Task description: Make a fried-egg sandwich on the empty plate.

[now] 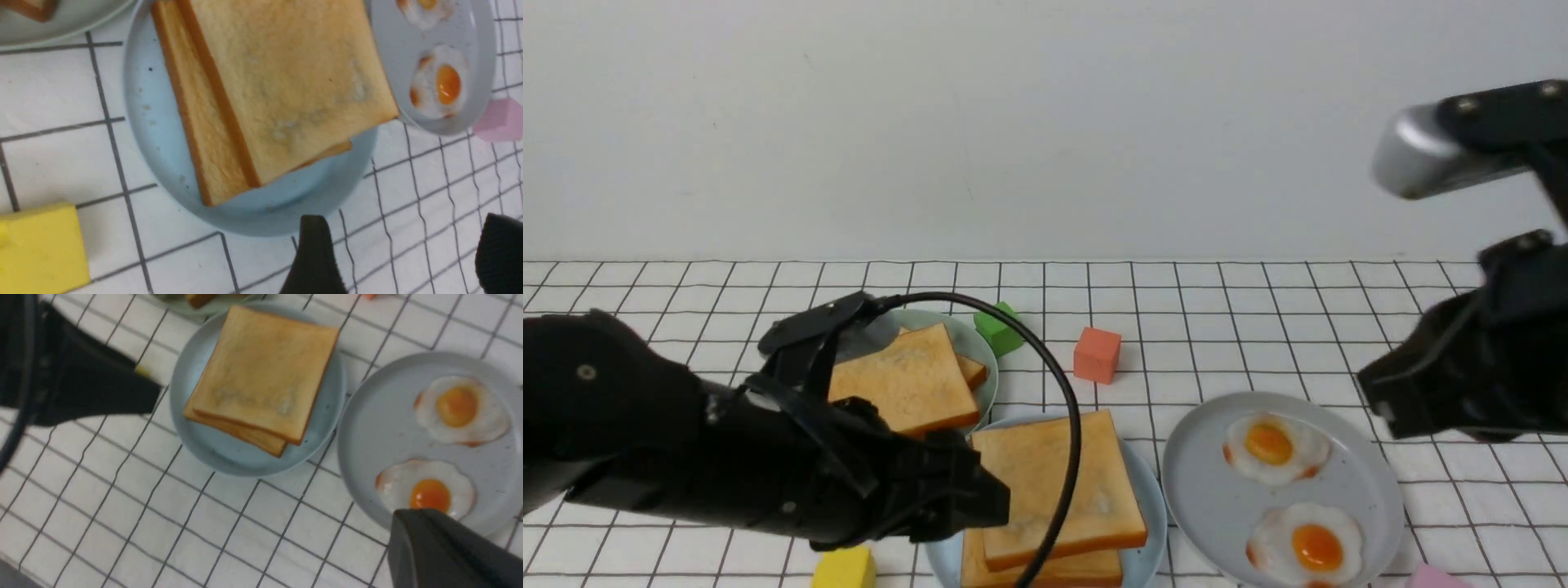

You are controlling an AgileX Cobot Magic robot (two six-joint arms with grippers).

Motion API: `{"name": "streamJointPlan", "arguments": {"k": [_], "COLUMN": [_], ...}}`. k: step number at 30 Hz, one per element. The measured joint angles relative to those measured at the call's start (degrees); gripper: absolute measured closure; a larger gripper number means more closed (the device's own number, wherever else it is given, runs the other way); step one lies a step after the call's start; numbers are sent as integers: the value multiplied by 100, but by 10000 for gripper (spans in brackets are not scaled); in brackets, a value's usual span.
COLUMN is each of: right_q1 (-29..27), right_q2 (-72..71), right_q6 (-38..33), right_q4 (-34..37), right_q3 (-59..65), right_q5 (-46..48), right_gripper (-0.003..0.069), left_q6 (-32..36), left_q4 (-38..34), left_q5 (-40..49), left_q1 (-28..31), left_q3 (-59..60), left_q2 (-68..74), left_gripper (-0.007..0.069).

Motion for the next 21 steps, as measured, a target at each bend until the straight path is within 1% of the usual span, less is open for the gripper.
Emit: {"name": "streamJointPlan", "arguments": {"k": [3, 5, 7, 8, 9, 10, 11, 12, 14, 15, 16, 17, 19, 20, 21], "right_q1": [0, 0, 0, 0, 0, 0, 0, 0, 0, 0, 0, 0, 0, 0, 0], "right_q2": [-722, -1296, -1953, -2012, -2431, -2722, -2834, -3212, -3746, -3789, -4117, -4332, -4633, -4633, -4827], "right_q6": [375, 593, 730, 744, 789, 827, 839, 883, 922, 922, 922, 922, 927, 927, 927], "right_q4": [-426, -692, -951, -994, -1110, -1185, -1213, -1261, -1354, -1369, -1478, -1589, -1856, -1881, -2048], "right_q3": [553, 1131, 1879, 1950, 2434, 2771, 2900, 3317, 3838, 3877, 4141, 4291, 4457, 4457, 4505], "right_q5": [-464, -1010, -1785, -1865, -2404, -2781, -2934, -3408, -4016, -4016, -4235, -4329, -4391, -4390, -4384], "right_gripper": [670, 670, 670, 670, 669, 668, 668, 669, 666, 666, 665, 665, 662, 662, 662], "left_q6": [-206, -514, -990, -1037, -1393, -1668, -1778, -2164, -2770, -2822, -3220, -3471, -3741, -3755, -3826], "left_q4": [216, 392, 611, 633, 817, 968, 1033, 1271, 1679, 1719, 2038, 2258, 2646, 2646, 2961], "left_q5": [419, 707, 993, 1014, 1187, 1312, 1364, 1537, 1796, 1822, 2035, 2203, 2401, 2401, 2428], "left_q1": [0, 0, 0, 0, 0, 0, 0, 0, 0, 0, 0, 0, 0, 0, 0], "left_q3": [12, 25, 25, 25, 25, 30, 29, 29, 29, 29, 29, 29, 29, 29, 29], "left_q2": [-567, -1017, -1550, -1550, -1909, -2228, -2333, -2710, -3294, -3345, -3754, -4039, -4457, -4457, -4715], "left_gripper": [191, 255, 337, 346, 409, 454, 473, 541, 622, 627, 638, 638, 638, 638, 638]}}
